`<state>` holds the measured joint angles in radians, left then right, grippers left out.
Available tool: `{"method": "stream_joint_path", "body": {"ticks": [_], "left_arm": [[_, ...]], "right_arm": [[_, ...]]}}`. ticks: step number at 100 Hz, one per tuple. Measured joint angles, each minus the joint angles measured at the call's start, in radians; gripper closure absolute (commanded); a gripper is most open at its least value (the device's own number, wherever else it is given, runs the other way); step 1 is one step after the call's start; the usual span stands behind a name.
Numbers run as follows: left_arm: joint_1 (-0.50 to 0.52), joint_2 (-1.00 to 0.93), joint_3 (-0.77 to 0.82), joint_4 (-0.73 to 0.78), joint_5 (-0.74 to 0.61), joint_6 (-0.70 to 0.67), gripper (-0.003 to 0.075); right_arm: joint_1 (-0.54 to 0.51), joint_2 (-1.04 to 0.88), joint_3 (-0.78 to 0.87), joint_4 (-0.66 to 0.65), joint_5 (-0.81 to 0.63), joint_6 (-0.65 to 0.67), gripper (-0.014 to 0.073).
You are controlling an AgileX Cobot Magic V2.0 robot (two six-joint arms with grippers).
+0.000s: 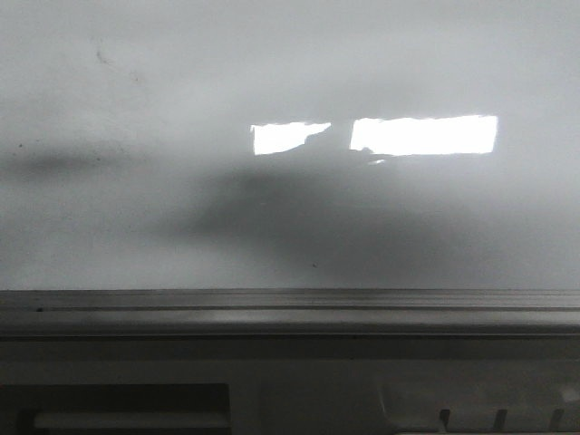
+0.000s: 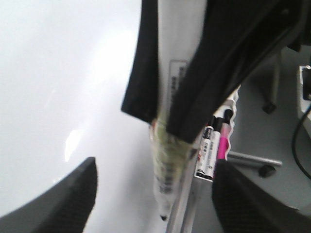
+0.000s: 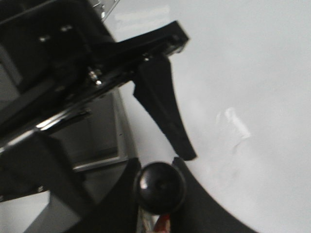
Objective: Write number 3 on whiteboard
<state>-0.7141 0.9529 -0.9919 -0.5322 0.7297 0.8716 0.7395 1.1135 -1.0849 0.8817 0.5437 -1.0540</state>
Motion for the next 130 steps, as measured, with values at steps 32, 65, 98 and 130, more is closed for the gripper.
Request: {"method": "stream_joint_path", "body": {"ticks": [32, 65, 98, 130], "left_arm": [[0.0, -0.294, 0.018, 0.286, -0.01, -0.38, 0.0533], [0.0, -0.572, 0.204, 0.485, -0.028, -0.626, 0.0741], [0.0, -0.588, 0.227, 0.473, -0.065, -0.634, 0.0741], [0.0, -0.588, 0.227, 0.473, -0.065, -0.634, 0.0741]], "right_arm": [[-0.086, 0.03, -0.032, -0.08, -0.252, -0.004, 0.0657], [-0.114, 0.157, -0.032, -0.083, -0.263, -0.004, 0.0657], [-0.181, 0.177, -0.029, -0.085, -0.264, 0.002, 0.0654], [-0.217, 0.071, 0.119, -0.07, -0.276, 0.006, 0.0652]]}}
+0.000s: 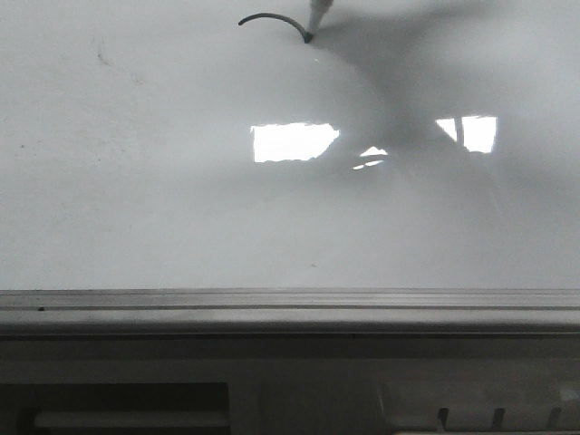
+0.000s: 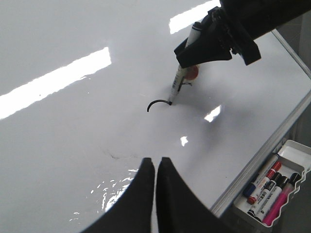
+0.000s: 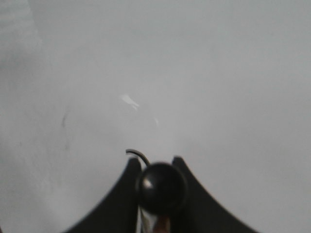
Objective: Write number 3 on whiteboard
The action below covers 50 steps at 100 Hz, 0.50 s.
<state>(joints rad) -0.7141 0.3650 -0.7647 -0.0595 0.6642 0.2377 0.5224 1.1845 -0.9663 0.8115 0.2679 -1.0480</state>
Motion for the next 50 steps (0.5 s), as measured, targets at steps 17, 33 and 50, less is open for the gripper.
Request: {"method": "stream_joint_path", "body": {"ticks": [17, 33, 50], "left_arm": [[0.0, 0.0, 0.0, -0.005, 0.0, 0.0, 0.0741], [0.0, 0.0, 0.0, -0.017, 0.0, 0.0, 0.0741], [0.0, 0.0, 0.0, -0.019, 0.0, 0.0, 0.0741]], "right_arm": [[0.079, 0.022, 0.034, 0.002, -0.076, 0.0, 0.0653], [0.122, 0.058, 0.034, 0.018, -0.165, 0.0, 0.0652], [0.1, 0.045, 0.034, 0.024, -0.148, 0.009, 0.0652]]}}
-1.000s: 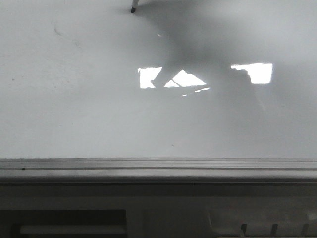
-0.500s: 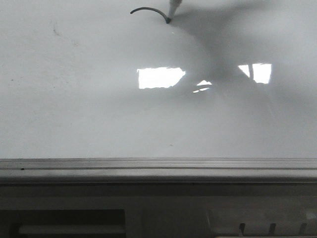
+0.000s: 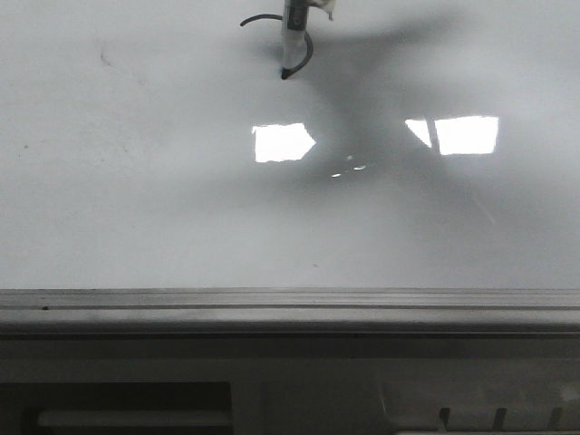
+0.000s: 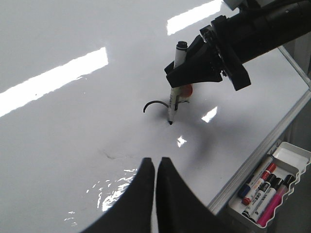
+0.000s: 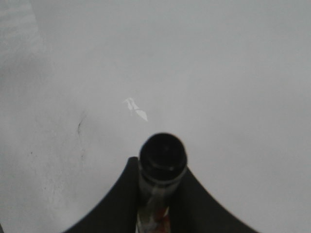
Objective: Write number 3 on whiteboard
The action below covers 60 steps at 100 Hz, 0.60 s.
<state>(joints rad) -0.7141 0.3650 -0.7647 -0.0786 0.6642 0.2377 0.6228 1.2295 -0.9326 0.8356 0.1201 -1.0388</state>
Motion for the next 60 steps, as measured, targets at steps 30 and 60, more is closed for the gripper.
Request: {"method": "stream_joint_path", "body": {"ticks": [30, 60], "left_arm": [[0.0, 0.0, 0.0, 0.0, 0.0, 0.0, 0.0741], [0.0, 0.0, 0.0, -0.002, -0.005, -0.002, 0.0741]], "right_arm": [[-0.062, -0.08, 0.065, 0.011, 0.076, 0.002, 0.0652], [0.114, 0.045, 0.096, 0.103, 0.027, 0.006, 0.0653]]}}
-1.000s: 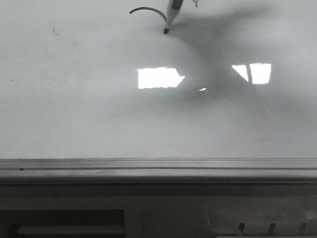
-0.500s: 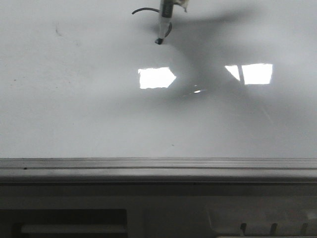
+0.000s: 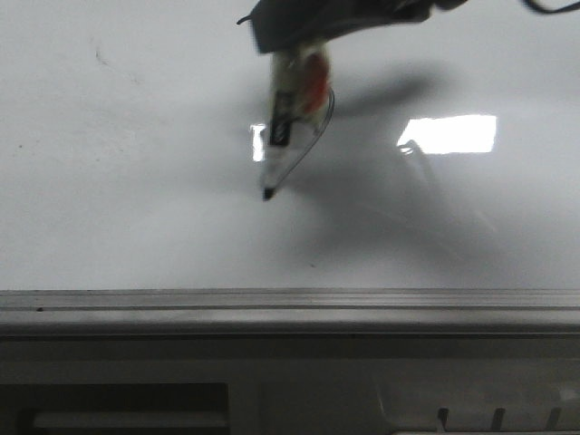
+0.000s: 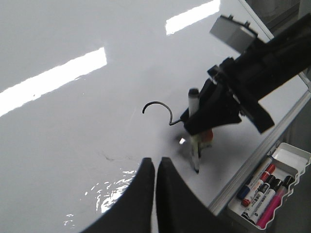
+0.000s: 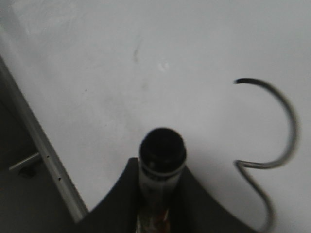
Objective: Write number 3 on whiteboard
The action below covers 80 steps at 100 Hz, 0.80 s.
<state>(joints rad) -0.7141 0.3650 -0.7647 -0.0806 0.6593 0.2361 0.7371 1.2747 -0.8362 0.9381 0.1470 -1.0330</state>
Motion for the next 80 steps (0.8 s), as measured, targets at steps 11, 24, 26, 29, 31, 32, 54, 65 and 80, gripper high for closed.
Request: {"method": "stream_joint_path", "body": {"ticks": [11, 24, 26, 29, 31, 32, 54, 65, 80], "left_arm": [[0.0, 0.0, 0.0, 0.0, -0.012, 0.0, 0.0741], [0.0, 0.0, 0.0, -0.002, -0.02, 0.0, 0.074], [0.0, 0.0, 0.0, -0.002, -0.019, 0.0, 0.074], [0.0, 0.0, 0.0, -0.002, -0.019, 0.0, 0.0738], [0.0, 0.0, 0.0, -0.002, -0.019, 0.0, 0.0734], [0.0, 0.0, 0.0, -0.002, -0.019, 0.0, 0.073], [0.0, 0.039, 0.0, -0.091, -0.044, 0.009, 0.0341], [0.0, 0.123, -0.005, -0.269, -0.039, 0.092, 0.0267], [0.0, 0.261, -0.041, -0.582, 0.052, 0.396, 0.0334]], "right_arm": [[0.031, 0.051, -0.02, 0.006, -0.03, 0.005, 0.0653], [0.031, 0.038, -0.032, 0.012, -0.008, 0.004, 0.0653], [0.031, 0.03, -0.038, 0.009, 0.002, 0.0, 0.0653], [0.029, 0.017, -0.048, 0.002, 0.023, -0.005, 0.0653], [0.027, 0.004, -0.059, -0.001, 0.044, -0.006, 0.0653], [0.027, -0.001, -0.063, -0.003, 0.051, -0.007, 0.0653], [0.024, -0.136, -0.265, -0.018, 0.387, -0.013, 0.0653], [0.024, -0.142, -0.365, -0.025, 0.545, -0.019, 0.0653], [0.041, -0.134, -0.43, -0.04, 0.678, -0.023, 0.0655]]}}
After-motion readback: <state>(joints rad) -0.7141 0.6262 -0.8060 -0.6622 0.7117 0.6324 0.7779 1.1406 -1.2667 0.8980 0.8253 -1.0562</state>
